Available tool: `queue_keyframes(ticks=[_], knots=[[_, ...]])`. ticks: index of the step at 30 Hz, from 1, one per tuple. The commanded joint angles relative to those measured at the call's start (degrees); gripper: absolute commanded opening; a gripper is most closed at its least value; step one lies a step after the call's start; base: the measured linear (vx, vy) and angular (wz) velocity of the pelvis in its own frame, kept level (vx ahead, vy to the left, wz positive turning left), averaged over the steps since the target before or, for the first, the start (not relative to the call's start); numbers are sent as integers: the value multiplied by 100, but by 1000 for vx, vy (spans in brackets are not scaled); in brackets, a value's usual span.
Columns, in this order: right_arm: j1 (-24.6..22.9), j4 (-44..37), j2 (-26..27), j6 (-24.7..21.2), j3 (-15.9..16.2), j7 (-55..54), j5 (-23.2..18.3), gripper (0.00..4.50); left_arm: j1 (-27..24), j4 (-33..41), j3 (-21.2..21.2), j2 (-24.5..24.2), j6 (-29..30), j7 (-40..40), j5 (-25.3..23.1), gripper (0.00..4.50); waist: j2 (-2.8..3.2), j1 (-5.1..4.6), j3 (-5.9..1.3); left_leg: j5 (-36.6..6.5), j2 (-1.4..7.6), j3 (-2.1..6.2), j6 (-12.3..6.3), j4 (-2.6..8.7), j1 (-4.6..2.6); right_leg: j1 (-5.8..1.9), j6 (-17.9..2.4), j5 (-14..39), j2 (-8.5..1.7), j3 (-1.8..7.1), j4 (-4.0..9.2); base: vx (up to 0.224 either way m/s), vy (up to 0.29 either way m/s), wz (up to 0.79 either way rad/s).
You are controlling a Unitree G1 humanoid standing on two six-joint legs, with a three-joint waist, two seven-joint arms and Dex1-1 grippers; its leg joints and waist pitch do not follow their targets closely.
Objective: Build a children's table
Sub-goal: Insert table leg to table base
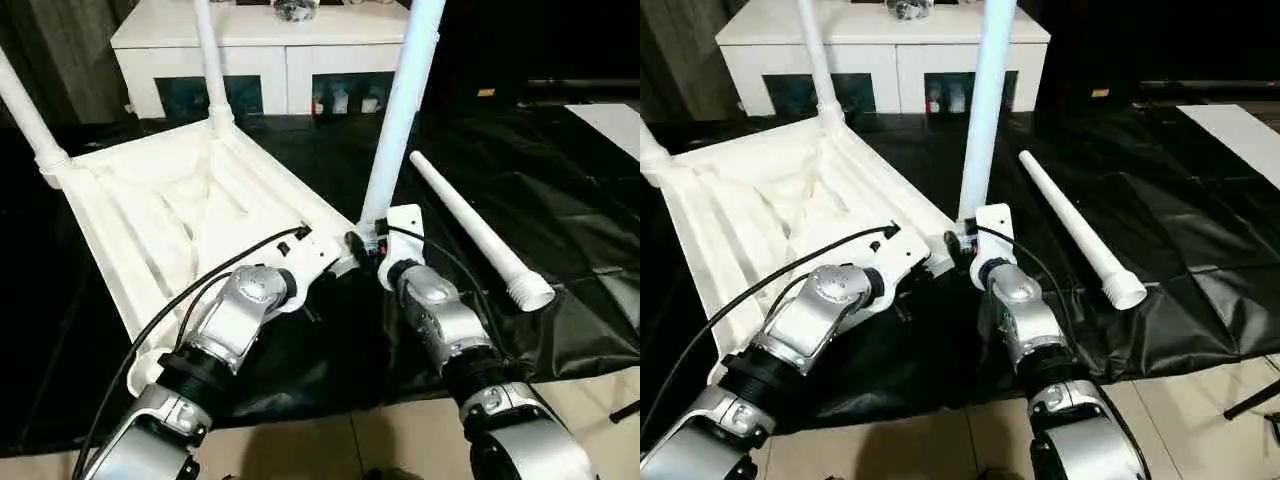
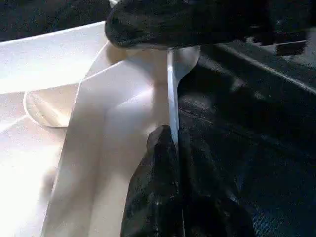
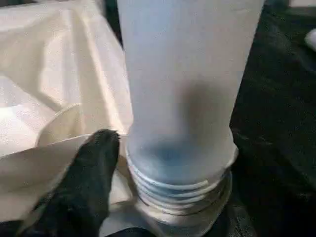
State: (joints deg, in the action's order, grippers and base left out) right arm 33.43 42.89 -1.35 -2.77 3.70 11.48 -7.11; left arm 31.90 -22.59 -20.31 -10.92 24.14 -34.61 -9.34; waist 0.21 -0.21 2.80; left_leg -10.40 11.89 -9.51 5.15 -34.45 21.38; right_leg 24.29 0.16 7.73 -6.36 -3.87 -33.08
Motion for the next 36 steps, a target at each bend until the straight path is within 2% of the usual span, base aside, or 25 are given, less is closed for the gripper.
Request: queue_keyframes(ticks=[1,2,4,6,8,9,10,11,13,15,16,17,19,22,26,28,30,32,34,36], knots=[[-100,-487,-210,55,41,175,33,400,-40,377,-192,-182,-312,-307,-66,0,18,27,-387,-2349,-1,-20,-143,486,-47,-244,-761,2452,-65,69,444,0,0,0],[-100,-487,-210,55,41,175,33,406,-40,377,-192,-182,-312,-307,-66,0,7,43,-393,-2284,-1,-23,-151,483,-43,-251,-767,2400,-69,72,435,0,0,0],[-375,-1059,-612,-42,97,610,10,406,-173,619,-242,-454,-357,-641,-34,0,37,85,-400,-2046,4,-49,-182,479,-49,-261,-882,2094,-53,95,401,0,0,0],[-516,-1330,-794,-127,118,893,-58,406,-233,722,-257,-574,-383,-799,-2,0,34,115,-405,-1961,25,-55,-223,481,-45,-273,-944,1882,-49,111,374,0,0,0],[-977,-2081,-1379,-301,247,1998,-303,406,-417,938,-367,-1013,-907,-1479,162,0,101,163,-424,-1800,36,-45,-245,476,-41,-301,-1036,1574,-56,118,336,0,0,0],[-1127,-2313,-1566,-354,298,2373,-391,406,-473,995,-410,-1162,-1124,-1695,215,0,80,194,-433,-1681,50,-48,-316,463,-39,-325,-1092,1260,-42,132,293,52,3,3],[-1264,-2529,-1739,-428,333,2720,-530,406,-529,1063,-428,-1284,-1174,-1891,283,0,88,212,-423,-1623,55,-66,-380,464,-46,-304,-1187,1061,-33,140,278,55,6,4],[-1438,-2811,-1957,-536,376,3141,-725,406,-597,1156,-447,-1434,-1192,-2128,374,0,114,221,-429,-1595,51,-63,-399,462,-63,-314,-1243,973,-26,139,263,55,6,4],[-1632,-3141,-2253,-757,417,3674,-1029,406,-687,1285,-451,-1614,-1298,-2528,559,0,116,274,-420,-1467,76,-61,-471,469,-55,-354,-1360,671,-26,145,215,0,0,0],[-1715,-3292,-2454,-866,493,4020,-1123,406,-714,1356,-421,-1686,-1299,-2683,649,0,122,256,-405,-1535,66,-74,-438,477,-60,-336,-1391,771,-26,144,222,0,0,0],[-1700,-3280,-2488,-891,519,4124,-1125,406,-714,1384,-404,-1704,-1281,-2715,678,0,104,258,-404,-1681,65,-82,-349,477,-85,-334,-1394,1015,-43,149,244,0,0,0],[-1670,-3255,-2507,-919,549,4218,-1114,406,-708,1402,-399,-1728,-1291,-2745,698,0,102,257,-392,-1741,63,-81,-323,486,-77,-335,-1377,1134,-49,152,254,0,0,0],[-1619,-3212,-2509,-943,596,4274,-1060,406,-692,1394,-415,-1756,-1338,-2760,697,0,87,242,-374,-1987,56,-70,-200,504,-77,-325,-1230,1615,-64,153,299,0,0,0],[-1537,-3140,-2498,-1014,642,4320,-992,406,-669,1356,-395,-1768,-1406,-2761,710,0,49,227,-376,-2008,54,-62,-155,505,-70,-316,-1098,1869,-74,157,326,0,0,0],[-1488,-3069,-2606,-1007,823,4449,-852,372,-645,1317,-363,-1795,-1449,-2765,705,0,36,220,-381,-1886,57,-55,-167,500,-64,-312,-1056,1895,-75,154,319,0,0,0],[-1451,-2984,-2577,-1015,816,4444,-831,358,-643,1313,-343,-1794,-1448,-2780,701,0,47,232,-389,-1781,61,-69,-180,486,-77,-297,-1117,1716,-70,165,306,0,0,0],[-1419,-2922,-2538,-1026,803,4450,-793,331,-644,1310,-333,-1803,-1453,-2794,708,0,53,236,-395,-1678,58,-67,-200,486,-57,-317,-1165,1550,-70,164,285,0,0,0],[-1409,-2884,-2541,-1015,838,4481,-728,329,-647,1308,-328,-1813,-1456,-2800,713,0,49,235,-403,-1623,58,-69,-221,479,-59,-325,-1206,1413,-66,161,270,0,0,0],[-1430,-2874,-2569,-972,898,4540,-664,299,-650,1302,-333,-1825,-1469,-2803,712,0,48,233,-396,-1652,56,-73,-226,479,-60,-326,-1229,1440,-65,159,271,0,0,0],[-1438,-2871,-2573,-977,907,4540,-678,286,-654,1300,-333,-1832,-1475,-2813,714,0,50,236,-393,-1690,57,-70,-220,482,-61,-327,-1203,1544,-74,160,280,0,0,0]])
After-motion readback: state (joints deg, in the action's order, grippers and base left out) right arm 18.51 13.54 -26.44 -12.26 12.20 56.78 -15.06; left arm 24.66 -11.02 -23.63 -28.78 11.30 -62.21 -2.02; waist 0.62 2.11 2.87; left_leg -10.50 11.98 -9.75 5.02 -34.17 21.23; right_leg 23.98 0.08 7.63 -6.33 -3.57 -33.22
